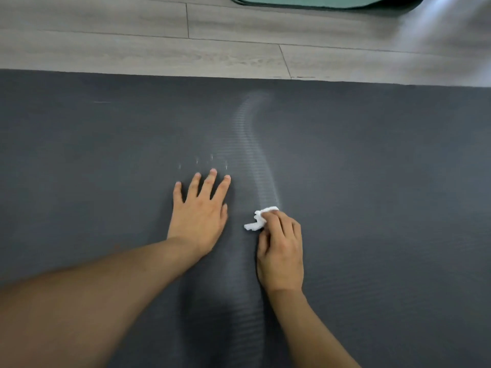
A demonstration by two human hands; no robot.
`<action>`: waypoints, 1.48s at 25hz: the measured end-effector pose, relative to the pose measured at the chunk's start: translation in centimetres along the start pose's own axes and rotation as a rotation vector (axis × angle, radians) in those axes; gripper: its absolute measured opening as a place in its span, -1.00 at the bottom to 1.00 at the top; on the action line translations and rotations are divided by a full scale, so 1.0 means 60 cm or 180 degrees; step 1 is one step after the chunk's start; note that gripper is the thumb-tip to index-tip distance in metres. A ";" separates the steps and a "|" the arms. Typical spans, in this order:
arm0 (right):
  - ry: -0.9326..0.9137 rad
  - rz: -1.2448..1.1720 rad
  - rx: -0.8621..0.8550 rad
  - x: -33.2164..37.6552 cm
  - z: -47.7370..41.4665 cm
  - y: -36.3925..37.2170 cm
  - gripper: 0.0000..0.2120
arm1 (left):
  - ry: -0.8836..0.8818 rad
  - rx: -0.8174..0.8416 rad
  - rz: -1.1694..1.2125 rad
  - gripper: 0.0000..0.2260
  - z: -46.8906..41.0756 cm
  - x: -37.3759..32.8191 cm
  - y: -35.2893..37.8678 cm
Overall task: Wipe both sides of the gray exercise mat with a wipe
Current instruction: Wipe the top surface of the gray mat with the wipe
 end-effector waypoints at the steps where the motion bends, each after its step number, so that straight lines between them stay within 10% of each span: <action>1: 0.0007 0.0018 -0.0002 0.002 0.001 0.000 -0.70 | 0.0007 0.0087 0.0006 -0.46 0.044 -0.010 0.000; 11: -0.0073 -0.0017 0.0524 0.044 0.145 -0.047 -0.68 | -0.0304 0.1224 0.0033 -0.22 0.421 0.016 0.052; 20: -0.0035 -0.0390 0.0982 0.096 0.336 -0.080 -0.58 | -0.0884 0.0848 0.0403 -0.40 0.542 0.161 0.019; 26: 0.0069 0.0213 0.0977 0.157 0.337 -0.080 -0.70 | -0.2605 0.0076 0.1168 -0.47 0.660 0.411 0.001; 37: 0.0681 0.0796 0.1911 0.283 0.395 -0.087 -0.85 | -0.3618 -0.0353 0.1646 -0.19 0.774 0.660 -0.079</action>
Point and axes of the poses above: each hand's wrist, its own z-axis away from the middle knuckle, its own y-axis out of the palm, x = y × z, the point moved 9 cm from there along -z, towards the middle knuckle, and after that the axes turned 10 degrees about z, right-handed, at the moved point
